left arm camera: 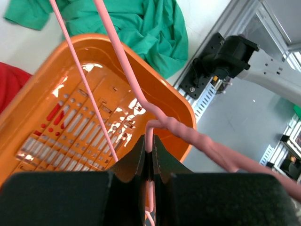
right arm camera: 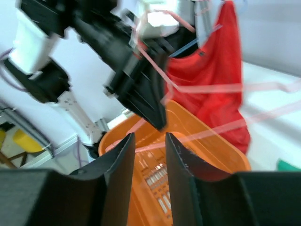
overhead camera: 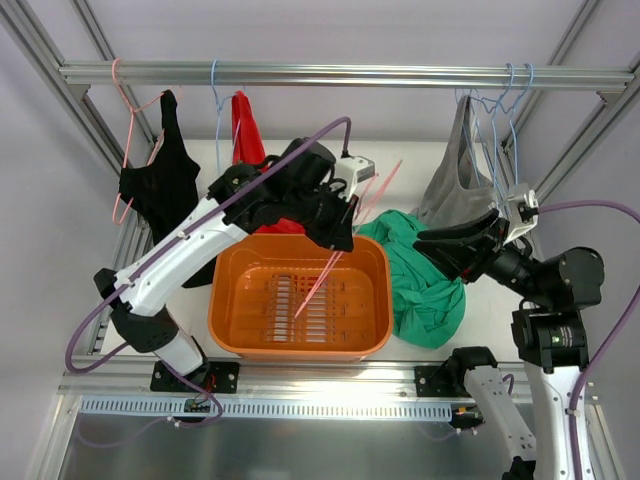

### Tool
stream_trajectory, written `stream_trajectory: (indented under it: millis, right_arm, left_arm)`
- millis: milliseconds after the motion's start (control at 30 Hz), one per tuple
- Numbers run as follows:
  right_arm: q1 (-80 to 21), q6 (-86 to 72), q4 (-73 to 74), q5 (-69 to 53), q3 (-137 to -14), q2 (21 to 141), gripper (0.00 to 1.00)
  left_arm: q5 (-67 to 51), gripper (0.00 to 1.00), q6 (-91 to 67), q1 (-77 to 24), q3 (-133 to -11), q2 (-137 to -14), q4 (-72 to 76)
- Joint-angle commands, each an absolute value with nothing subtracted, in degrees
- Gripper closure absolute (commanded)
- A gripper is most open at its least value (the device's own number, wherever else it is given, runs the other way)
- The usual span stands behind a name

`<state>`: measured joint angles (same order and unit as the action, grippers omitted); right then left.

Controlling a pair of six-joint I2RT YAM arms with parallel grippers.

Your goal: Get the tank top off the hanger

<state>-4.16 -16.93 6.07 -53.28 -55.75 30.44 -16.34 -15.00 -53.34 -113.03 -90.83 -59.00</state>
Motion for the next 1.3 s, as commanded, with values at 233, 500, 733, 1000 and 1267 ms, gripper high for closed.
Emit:
stream_trajectory:
  millis: [233, 500, 733, 1000, 1267]
  right_arm:
    - [-11.69, 4.05, 17.67, -37.27, -67.85, 42.35, 0.60]
    - [-12.83, -3.60, 0.83, -33.67, -57.23, 44.64, 0.89]
    - [-17.04, -3.52, -4.75, -33.67, -54.42, 51.77, 1.00]
    - [-18.63, -4.74, -5.27, -31.38, -47.29, 50.27, 1.00]
    - [-18.90, -4.75, -1.25, -26.73, -49.39, 48.26, 0.93]
  left_arm:
    - [-15.30, 1.00, -18.02, -61.08, -115.41, -92.73, -57.75]
    - [-17.05, 1.00, -18.11, -63.36, -113.73, -90.35, -56.51]
    - [-16.08, 1.00, -17.32, -63.98, -114.26, -89.83, -55.81]
    - [-7.83, 1.00, -16.17, -63.98, -117.33, -88.33, -54.67]
    - [-3.09, 1.00, -16.00, -63.98, -118.30, -87.80, -51.16]
